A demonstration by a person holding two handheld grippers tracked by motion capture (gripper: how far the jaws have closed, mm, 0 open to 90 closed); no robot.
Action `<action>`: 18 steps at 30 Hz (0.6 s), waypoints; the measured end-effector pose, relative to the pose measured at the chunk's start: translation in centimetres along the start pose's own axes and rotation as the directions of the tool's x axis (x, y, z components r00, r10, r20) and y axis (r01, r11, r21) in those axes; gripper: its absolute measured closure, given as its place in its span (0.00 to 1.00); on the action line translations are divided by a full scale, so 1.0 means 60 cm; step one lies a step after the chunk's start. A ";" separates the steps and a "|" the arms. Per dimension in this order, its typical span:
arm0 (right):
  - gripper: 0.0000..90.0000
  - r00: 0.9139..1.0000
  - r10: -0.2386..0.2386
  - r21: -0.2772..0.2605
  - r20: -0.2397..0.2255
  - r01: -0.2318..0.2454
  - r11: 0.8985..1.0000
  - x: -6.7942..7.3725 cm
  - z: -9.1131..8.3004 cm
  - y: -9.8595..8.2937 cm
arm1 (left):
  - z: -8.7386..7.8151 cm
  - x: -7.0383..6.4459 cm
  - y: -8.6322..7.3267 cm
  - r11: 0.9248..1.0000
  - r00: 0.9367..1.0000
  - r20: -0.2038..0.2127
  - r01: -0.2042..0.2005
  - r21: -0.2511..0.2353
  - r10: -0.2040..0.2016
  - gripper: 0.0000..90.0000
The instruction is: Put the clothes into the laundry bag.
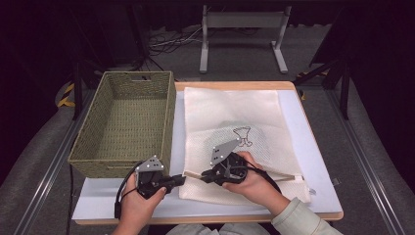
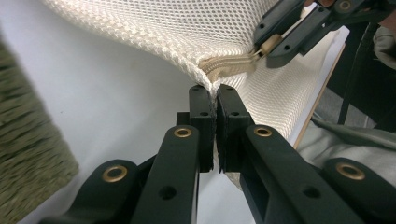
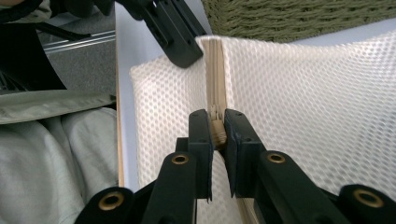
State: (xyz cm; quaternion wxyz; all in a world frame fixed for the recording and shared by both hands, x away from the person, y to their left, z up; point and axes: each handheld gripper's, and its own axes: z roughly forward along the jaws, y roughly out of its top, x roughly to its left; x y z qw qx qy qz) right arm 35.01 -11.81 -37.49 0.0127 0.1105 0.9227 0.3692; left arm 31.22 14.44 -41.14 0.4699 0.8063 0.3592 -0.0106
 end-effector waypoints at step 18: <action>0.90 0.999 0.025 -0.006 0.026 -0.025 1.000 -0.005 -0.052 -0.028 | 0.001 0.000 -0.002 1.000 1.000 0.010 0.001 0.001 -0.001 0.96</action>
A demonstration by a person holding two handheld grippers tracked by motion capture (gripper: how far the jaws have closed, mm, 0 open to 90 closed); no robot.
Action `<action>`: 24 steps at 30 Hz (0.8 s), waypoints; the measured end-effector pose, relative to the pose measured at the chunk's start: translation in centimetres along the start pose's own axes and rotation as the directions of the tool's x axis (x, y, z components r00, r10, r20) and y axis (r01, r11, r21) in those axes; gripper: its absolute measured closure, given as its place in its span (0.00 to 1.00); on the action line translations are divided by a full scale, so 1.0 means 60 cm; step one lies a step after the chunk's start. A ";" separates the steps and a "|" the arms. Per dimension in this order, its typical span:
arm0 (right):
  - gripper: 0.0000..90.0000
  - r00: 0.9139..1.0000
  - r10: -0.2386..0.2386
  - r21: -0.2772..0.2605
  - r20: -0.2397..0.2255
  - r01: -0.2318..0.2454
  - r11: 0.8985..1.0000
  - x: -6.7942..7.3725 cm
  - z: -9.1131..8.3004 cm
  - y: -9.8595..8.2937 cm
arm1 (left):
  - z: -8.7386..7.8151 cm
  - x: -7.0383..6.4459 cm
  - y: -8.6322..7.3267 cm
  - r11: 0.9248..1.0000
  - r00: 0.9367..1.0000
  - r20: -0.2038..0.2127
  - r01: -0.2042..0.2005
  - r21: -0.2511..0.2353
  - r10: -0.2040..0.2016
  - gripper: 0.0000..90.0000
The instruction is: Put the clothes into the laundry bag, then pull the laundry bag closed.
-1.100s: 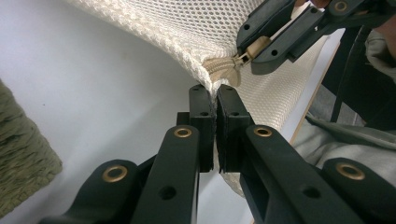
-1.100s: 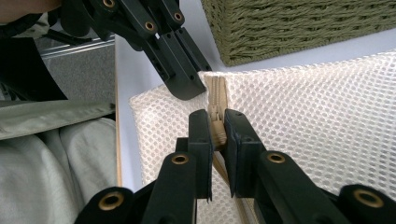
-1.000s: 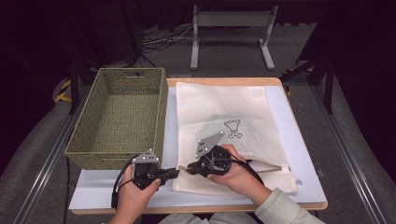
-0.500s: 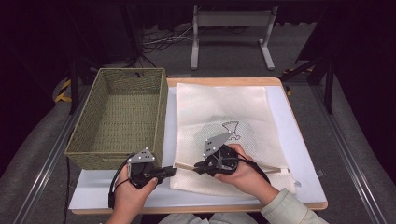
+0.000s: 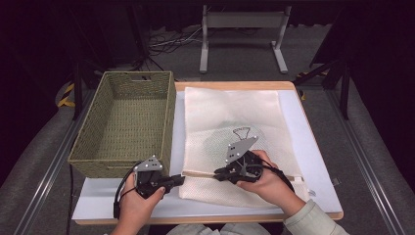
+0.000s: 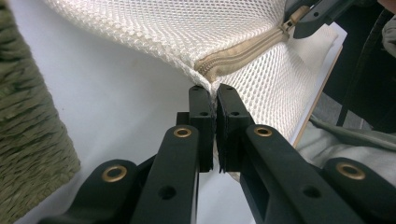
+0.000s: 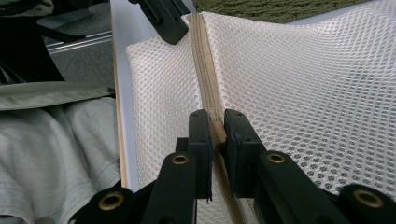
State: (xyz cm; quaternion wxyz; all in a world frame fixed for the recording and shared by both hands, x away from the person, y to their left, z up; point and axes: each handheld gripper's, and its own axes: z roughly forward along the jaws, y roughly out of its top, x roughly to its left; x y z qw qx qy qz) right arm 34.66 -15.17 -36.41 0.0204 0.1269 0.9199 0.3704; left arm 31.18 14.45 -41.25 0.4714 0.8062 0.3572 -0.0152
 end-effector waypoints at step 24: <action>0.90 0.999 0.023 0.007 0.029 -0.023 1.000 -0.009 -0.058 -0.030 | -0.002 0.002 -0.004 1.000 1.000 -0.016 0.009 0.007 -0.009 0.96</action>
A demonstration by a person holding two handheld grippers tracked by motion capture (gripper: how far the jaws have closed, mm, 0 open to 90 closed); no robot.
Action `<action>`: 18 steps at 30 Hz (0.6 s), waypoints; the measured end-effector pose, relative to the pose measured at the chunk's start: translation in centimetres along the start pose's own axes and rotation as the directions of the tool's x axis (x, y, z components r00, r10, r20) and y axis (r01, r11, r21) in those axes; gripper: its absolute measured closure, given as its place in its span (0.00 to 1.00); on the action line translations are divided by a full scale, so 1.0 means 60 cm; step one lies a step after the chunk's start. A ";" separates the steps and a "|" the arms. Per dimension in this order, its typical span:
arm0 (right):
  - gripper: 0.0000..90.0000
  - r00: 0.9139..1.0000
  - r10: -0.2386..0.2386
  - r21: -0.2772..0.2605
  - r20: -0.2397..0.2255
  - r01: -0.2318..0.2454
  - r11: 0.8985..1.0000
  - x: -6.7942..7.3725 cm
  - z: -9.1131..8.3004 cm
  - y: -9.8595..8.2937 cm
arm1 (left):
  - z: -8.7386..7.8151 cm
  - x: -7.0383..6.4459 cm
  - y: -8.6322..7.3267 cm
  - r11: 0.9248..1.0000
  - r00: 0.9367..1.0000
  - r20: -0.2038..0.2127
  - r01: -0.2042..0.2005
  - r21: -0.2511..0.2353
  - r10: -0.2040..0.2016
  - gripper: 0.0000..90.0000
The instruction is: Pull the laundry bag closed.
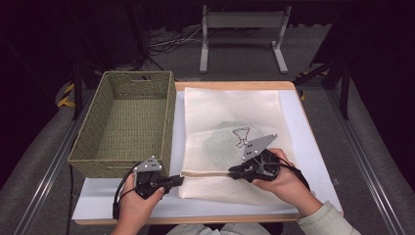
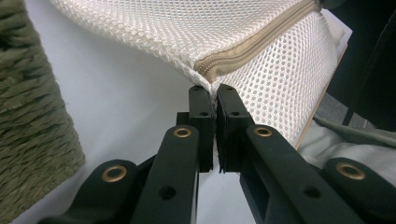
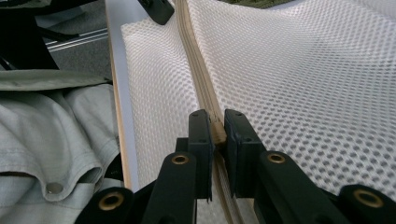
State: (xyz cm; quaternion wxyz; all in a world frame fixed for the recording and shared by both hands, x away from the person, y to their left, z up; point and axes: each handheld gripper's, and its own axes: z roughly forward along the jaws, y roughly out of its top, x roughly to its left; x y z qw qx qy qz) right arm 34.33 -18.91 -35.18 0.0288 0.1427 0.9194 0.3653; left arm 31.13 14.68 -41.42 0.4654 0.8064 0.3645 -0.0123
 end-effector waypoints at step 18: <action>0.91 0.998 0.047 -0.006 0.040 -0.047 0.999 -0.017 -0.061 -0.039 | -0.005 0.004 -0.001 1.000 0.999 -0.039 -0.007 -0.003 0.007 0.96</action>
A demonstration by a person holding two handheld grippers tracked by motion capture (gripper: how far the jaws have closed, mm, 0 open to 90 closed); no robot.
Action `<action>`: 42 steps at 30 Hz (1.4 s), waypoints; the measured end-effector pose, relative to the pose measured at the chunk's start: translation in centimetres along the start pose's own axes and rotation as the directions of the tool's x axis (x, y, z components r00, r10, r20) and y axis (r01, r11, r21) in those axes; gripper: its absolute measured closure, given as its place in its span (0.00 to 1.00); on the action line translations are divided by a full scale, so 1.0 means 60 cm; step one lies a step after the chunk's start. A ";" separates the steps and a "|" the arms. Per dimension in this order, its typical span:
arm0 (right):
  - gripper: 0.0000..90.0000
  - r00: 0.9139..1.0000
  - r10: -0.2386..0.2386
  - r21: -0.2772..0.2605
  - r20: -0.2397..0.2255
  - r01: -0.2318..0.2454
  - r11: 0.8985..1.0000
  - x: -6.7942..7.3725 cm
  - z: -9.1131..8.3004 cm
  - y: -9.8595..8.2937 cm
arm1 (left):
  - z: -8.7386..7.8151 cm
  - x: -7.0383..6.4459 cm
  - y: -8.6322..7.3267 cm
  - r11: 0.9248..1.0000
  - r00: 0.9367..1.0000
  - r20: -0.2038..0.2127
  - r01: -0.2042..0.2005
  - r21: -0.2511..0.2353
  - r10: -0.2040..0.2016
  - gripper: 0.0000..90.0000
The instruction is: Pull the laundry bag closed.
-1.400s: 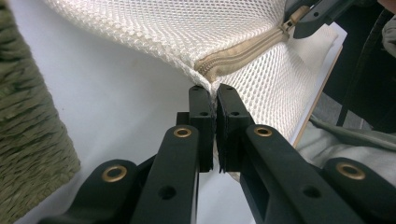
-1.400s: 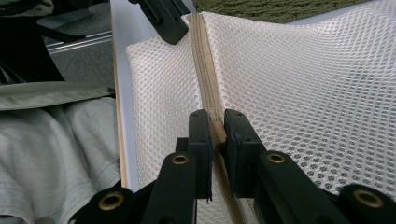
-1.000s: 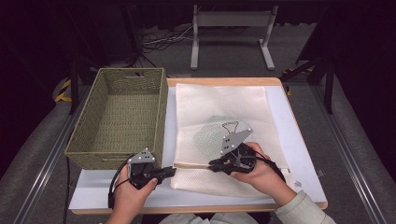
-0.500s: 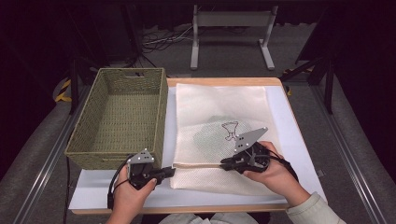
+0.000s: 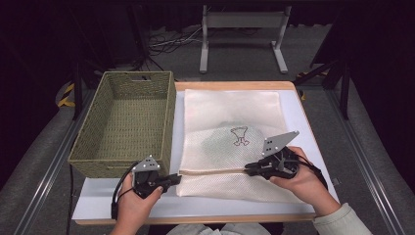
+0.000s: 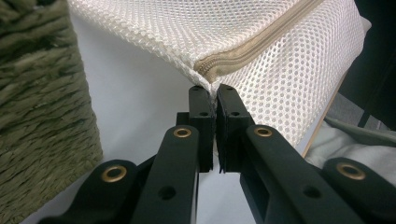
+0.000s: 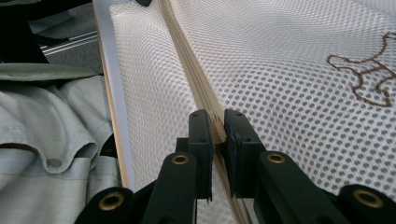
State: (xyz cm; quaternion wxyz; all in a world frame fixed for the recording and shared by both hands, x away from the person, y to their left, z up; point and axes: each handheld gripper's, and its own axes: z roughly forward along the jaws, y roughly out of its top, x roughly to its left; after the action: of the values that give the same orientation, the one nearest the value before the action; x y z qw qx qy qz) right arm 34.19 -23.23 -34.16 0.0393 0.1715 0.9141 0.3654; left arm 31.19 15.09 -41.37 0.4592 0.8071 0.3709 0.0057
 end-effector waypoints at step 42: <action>0.91 0.985 0.136 -0.014 0.102 -0.136 0.991 -0.030 -0.110 -0.105 | -0.001 0.005 -0.004 1.000 1.000 -0.013 0.003 0.019 -0.003 0.96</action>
State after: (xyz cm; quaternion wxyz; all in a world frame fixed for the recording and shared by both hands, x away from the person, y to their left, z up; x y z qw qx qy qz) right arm 32.79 -32.43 -33.74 0.0620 0.2519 0.8957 0.3611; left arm 31.25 15.37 -41.63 0.4489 0.8109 0.3753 0.0067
